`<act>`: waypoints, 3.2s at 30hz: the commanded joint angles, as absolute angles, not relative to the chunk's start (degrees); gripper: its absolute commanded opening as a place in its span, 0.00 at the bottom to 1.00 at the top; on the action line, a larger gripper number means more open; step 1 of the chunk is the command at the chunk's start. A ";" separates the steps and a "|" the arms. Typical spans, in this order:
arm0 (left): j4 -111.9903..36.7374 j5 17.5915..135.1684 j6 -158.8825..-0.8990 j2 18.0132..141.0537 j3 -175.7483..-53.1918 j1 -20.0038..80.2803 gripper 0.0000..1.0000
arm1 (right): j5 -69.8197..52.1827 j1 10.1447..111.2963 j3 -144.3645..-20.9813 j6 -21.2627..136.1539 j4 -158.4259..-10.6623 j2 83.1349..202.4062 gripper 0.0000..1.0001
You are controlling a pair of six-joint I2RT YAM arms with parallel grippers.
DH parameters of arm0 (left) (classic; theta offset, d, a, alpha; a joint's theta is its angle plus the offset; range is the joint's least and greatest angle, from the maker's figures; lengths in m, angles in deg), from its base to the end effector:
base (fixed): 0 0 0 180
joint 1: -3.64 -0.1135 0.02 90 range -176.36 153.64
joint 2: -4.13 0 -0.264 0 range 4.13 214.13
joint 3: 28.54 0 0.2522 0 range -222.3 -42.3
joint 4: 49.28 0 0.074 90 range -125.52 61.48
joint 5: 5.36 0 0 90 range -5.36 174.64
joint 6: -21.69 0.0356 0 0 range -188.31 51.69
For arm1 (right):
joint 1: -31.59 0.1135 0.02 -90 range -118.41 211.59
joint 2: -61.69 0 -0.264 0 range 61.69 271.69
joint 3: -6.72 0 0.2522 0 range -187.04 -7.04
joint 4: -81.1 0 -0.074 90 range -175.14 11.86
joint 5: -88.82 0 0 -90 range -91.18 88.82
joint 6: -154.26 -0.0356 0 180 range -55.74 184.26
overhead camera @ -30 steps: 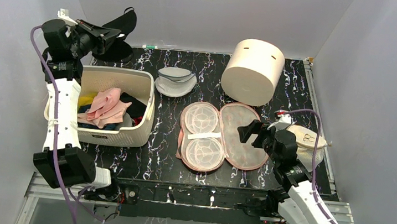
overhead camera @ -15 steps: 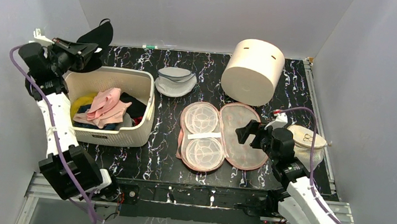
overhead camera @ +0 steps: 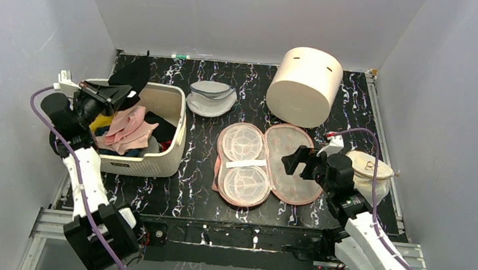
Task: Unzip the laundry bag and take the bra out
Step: Place the bra in the bin, then close the laundry bag at the center of the board.
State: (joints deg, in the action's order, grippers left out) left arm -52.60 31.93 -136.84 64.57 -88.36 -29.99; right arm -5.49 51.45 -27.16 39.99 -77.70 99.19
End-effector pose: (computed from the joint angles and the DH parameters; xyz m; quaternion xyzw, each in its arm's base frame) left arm 0.2134 0.1079 0.3449 -0.2794 0.6385 -0.4867 0.5266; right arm 0.1511 0.0574 0.2123 0.0122 0.8421 0.2316 0.4869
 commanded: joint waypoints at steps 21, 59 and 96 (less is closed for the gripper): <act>-17.86 35.71 -113.82 52.84 -80.31 -29.99 0.00 | -10.84 51.54 -28.57 41.11 -82.66 96.93 0.96; 4.22 59.63 -94.97 58.59 -106.79 -25.70 0.88 | -7.79 51.65 -29.24 40.02 -80.85 99.91 0.95; -37.20 65.81 -75.43 70.57 -102.46 26.75 0.98 | -4.98 29.38 -41.31 39.39 -70.76 133.18 0.65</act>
